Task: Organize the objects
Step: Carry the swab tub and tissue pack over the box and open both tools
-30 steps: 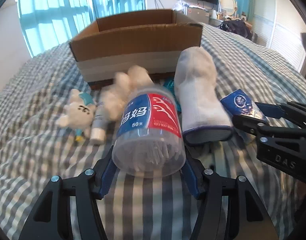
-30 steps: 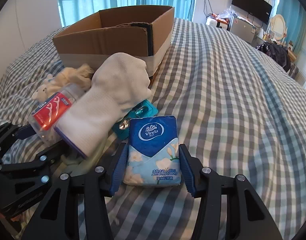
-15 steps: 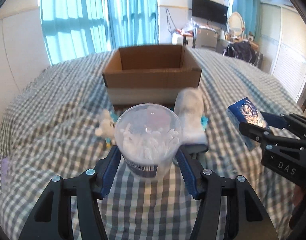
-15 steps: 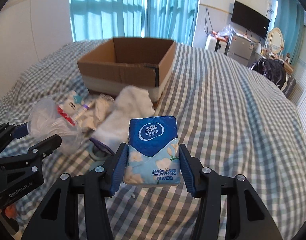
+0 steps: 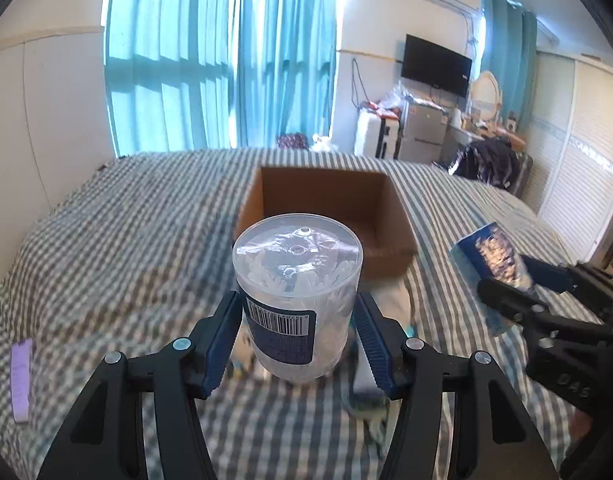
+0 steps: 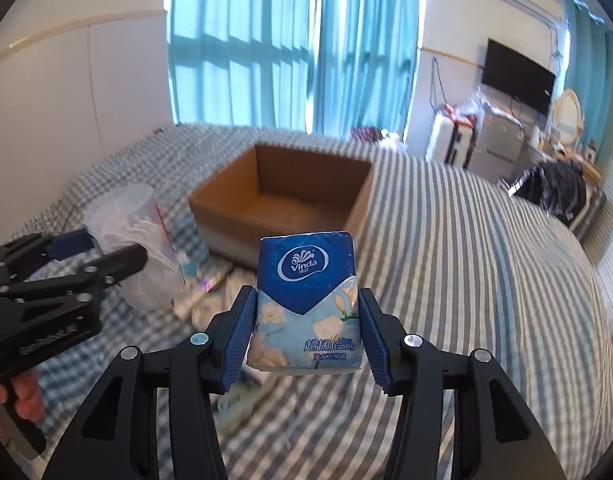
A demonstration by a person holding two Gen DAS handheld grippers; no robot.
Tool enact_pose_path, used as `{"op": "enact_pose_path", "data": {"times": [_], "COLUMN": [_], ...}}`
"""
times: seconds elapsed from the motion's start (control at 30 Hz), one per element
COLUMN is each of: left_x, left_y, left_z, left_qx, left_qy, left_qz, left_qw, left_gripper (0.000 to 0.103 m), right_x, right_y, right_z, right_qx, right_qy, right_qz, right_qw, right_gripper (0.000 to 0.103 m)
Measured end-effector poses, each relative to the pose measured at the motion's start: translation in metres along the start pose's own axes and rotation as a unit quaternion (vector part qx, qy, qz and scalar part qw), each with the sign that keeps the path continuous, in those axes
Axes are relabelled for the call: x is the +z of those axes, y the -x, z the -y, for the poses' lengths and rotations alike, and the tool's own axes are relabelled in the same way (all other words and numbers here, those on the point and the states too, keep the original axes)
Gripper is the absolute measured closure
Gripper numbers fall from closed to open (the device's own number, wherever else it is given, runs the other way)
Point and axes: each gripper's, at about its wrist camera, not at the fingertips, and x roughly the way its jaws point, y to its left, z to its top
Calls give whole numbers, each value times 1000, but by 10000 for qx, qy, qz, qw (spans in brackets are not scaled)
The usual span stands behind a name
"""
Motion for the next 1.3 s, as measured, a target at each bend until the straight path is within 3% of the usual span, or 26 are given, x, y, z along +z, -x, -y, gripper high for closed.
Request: {"op": "enact_pose_path", "data": {"times": [0.27, 0.43, 0.83, 1.0, 1.2, 1.23, 1.3], "left_x": [65, 88, 93, 85, 78, 77, 79], "left_y": [-37, -86, -196, -209, -202, -195, -181], "left_z": [-12, -15, -14, -7, -6, -6, -4], "left_qx": [2, 62, 32, -134, -331, -373, -353], "left_qy": [46, -103, -296, -265, -84, -67, -48], "left_qz": [293, 336, -75, -166, -280, -254, -219], "left_qw": [9996, 9994, 9995, 9994, 9990, 9990, 9991], "left_gripper": [44, 44, 44, 43, 37, 31, 21], "right_x": [83, 119, 134, 126, 120, 120, 118], "right_y": [-23, -80, -213, -226, -201, -192, -171], "right_z": [8, 18, 46, 56, 62, 64, 66], "right_qx": [128, 186, 180, 336, 363, 364, 373], "right_qy": [134, 41, -182, -305, -396, -422, -529], "right_qz": [471, 397, -69, -95, 17, 55, 159], "right_qw": [9987, 9990, 9996, 9989, 9986, 9984, 9978], "right_gripper": [53, 53, 53, 52, 49, 47, 28]}}
